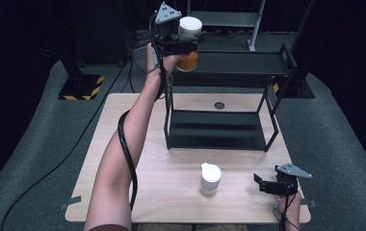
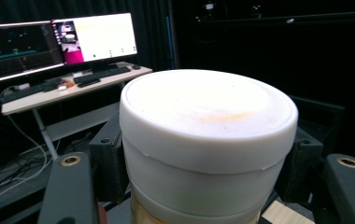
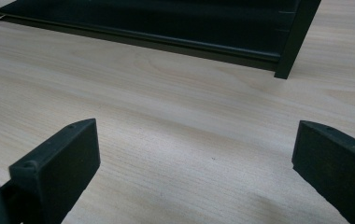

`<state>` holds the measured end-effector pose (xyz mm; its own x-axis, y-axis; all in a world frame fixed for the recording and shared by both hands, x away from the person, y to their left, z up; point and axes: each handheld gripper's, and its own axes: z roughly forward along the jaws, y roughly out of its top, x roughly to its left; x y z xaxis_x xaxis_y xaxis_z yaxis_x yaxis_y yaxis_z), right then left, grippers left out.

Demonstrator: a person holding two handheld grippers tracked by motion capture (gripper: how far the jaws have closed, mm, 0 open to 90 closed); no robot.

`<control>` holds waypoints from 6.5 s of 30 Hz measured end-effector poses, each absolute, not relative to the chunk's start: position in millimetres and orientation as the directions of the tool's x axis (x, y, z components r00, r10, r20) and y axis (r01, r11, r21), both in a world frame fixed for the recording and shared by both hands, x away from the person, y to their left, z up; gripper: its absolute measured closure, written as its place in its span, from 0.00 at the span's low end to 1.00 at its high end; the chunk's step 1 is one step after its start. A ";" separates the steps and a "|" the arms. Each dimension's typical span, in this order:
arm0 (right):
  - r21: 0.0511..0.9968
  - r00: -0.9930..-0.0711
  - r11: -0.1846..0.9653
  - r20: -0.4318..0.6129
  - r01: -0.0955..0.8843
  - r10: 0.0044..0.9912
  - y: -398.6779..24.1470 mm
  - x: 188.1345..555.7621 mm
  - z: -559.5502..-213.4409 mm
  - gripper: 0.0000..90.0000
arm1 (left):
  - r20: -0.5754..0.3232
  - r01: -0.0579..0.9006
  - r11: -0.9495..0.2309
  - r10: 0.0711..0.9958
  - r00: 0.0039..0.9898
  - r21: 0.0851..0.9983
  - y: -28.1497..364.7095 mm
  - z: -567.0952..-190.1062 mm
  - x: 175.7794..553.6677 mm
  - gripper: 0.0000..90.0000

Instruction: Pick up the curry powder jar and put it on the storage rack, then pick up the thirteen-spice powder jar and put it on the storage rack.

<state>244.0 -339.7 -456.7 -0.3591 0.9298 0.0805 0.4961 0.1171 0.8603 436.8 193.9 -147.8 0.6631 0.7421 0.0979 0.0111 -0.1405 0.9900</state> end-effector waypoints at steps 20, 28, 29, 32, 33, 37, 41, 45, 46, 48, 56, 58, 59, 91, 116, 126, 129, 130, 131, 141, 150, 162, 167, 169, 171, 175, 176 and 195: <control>0.862 -0.360 0.114 0.083 0.494 0.929 -340.5 243.6 -457.2 0.00 | 0.027 0.083 -0.099 0.787 0.617 0.992 194.9 -160.3 462.9 0.38; 0.861 -0.362 0.115 0.083 0.495 0.929 -340.6 244.0 -457.0 0.00 | 0.008 0.099 -0.087 0.791 0.612 0.991 197.2 -164.7 470.7 0.38; 0.861 -0.361 0.115 0.083 0.495 0.929 -340.4 243.9 -457.1 0.00 | 0.006 0.103 -0.088 0.792 0.611 0.991 197.5 -164.8 471.6 0.38; 0.861 -0.360 0.116 0.082 0.495 0.929 -340.2 243.8 -457.0 0.00 | -0.012 0.113 -0.072 0.794 0.608 0.991 200.4 -167.0 473.5 0.38; 0.861 -0.361 0.117 0.082 0.495 0.929 -340.2 243.9 -456.9 0.00 | -0.020 0.115 -0.063 0.793 0.609 0.991 202.0 -168.1 474.2 0.38; 0.861 -0.362 0.117 0.082 0.495 0.929 -340.4 244.0 -457.0 0.00 | -0.050 0.121 -0.032 0.783 0.620 0.992 208.1 -172.1 477.1 0.38; 0.862 -0.361 0.118 0.079 0.493 0.929 -340.0 243.5 -457.2 0.00 | -0.040 0.116 -0.041 0.783 0.621 0.992 207.4 -172.2 477.0 0.38; 0.861 -0.361 0.118 0.080 0.494 0.929 -340.0 243.8 -457.0 0.00 | -0.031 0.113 -0.051 0.784 0.619 0.992 206.4 -171.4 476.7 0.38; 0.861 -0.362 0.119 0.080 0.494 0.929 -340.1 243.9 -457.0 0.00 | -0.029 0.114 -0.054 0.784 0.620 0.992 206.2 -170.9 476.7 0.38; 0.861 -0.363 0.119 0.080 0.494 0.929 -340.2 244.0 -457.0 0.00 | -0.027 0.115 -0.057 0.785 0.619 0.992 205.9 -170.1 476.5 0.38; 0.860 -0.364 0.121 0.079 0.495 0.928 -340.2 244.3 -456.7 0.00 | -0.022 0.123 -0.069 0.788 0.616 0.990 205.1 -166.5 476.0 0.38; 0.859 -0.365 0.120 0.082 0.498 0.927 -340.5 244.8 -456.6 0.00 | -0.021 0.124 -0.071 0.788 0.616 0.990 205.1 -166.1 476.1 0.38; 0.859 -0.365 0.120 0.082 0.497 0.927 -340.6 244.8 -456.6 0.00 | -0.021 0.125 -0.071 0.787 0.616 0.990 205.2 -165.9 476.2 0.38; 0.860 -0.364 0.123 0.077 0.495 0.928 -339.6 244.2 -456.7 0.00 | 0.162 0.250 -0.382 0.776 0.609 0.890 228.3 -170.4 403.6 0.00; 0.854 -0.367 0.132 0.073 0.503 0.927 -338.3 246.0 -455.2 0.00 | 0.052 0.527 -0.410 0.822 0.567 0.745 278.6 -399.9 321.0 0.00; 0.853 -0.370 0.134 0.073 0.504 0.926 -338.7 246.8 -455.1 0.00 | -0.004 0.590 -0.357 0.853 0.521 0.724 278.2 -441.8 297.8 0.01; 0.853 -0.372 0.134 0.074 0.504 0.925 -339.3 247.3 -455.1 0.00 | 0.004 0.590 -0.354 0.860 0.511 0.726 278.9 -442.0 293.1 0.01; 0.852 -0.373 0.135 0.075 0.506 0.925 -339.4 247.6 -454.9 0.00 | -0.004 0.594 -0.349 0.860 0.510 0.725 279.5 -442.0 293.0 0.01; 0.853 -0.374 0.136 0.074 0.505 0.924 -339.3 247.4 -455.0 0.00 | -0.003 0.593 -0.350 0.860 0.511 0.725 279.3 -442.1 292.6 0.01; 0.853 -0.370 0.146 0.059 0.501 0.927 -336.3 245.9 -454.8 0.00 | -0.003 0.593 -0.350 0.860 0.510 0.725 279.2 -442.3 292.5 0.01; 0.856 -0.376 0.154 0.050 0.493 0.925 -335.7 244.7 -455.2 0.00 | -0.002 0.592 -0.351 0.860 0.511 0.726 279.1 -442.4 292.3 0.01; 0.856 -0.362 0.153 0.042 0.494 0.931 -333.0 243.7 -455.0 0.00 | -0.004 0.594 -0.348 0.860 0.510 0.726 279.2 -442.4 292.4 0.01; 0.864 -0.325 0.128 0.043 0.486 0.945 -330.1 239.0 -456.8 0.00 | -0.003 0.592 -0.349 0.860 0.511 0.727 279.1 -442.6 292.1 0.01; 0.866 -0.318 0.116 0.052 0.487 0.946 -331.0 238.5 -457.1 0.00 | -0.004 0.593 -0.349 0.860 0.510 0.726 279.2 -442.4 292.4 0.01; 0.864 -0.311 0.118 0.046 0.489 0.949 -329.0 238.2 -456.8 0.00 | -0.004 0.593 -0.349 0.860 0.511 0.725 279.3 -442.4 292.4 0.01; 0.860 -0.300 0.130 0.028 0.494 0.953 -324.7 237.4 -455.5 0.00 | -0.005 0.593 -0.348 0.860 0.510 0.726 279.2 -442.5 292.4 0.01; 0.858 -0.299 0.131 0.027 0.496 0.954 -324.3 237.7 -455.1 0.00 | -0.004 0.593 -0.348 0.860 0.510 0.726 279.2 -442.5 292.4 0.01; 0.858 -0.403 0.164 0.054 0.487 0.914 -258.3 185.3 -444.8 0.00 | -0.004 0.592 -0.348 0.860 0.511 0.727 279.3 -442.5 291.7 0.02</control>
<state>185.3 -258.3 -444.8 -0.4030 0.9136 0.0540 0.4873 0.1642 0.8576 291.7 279.3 -442.5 0.5108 0.8597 -0.0043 0.5920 -0.3481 0.7269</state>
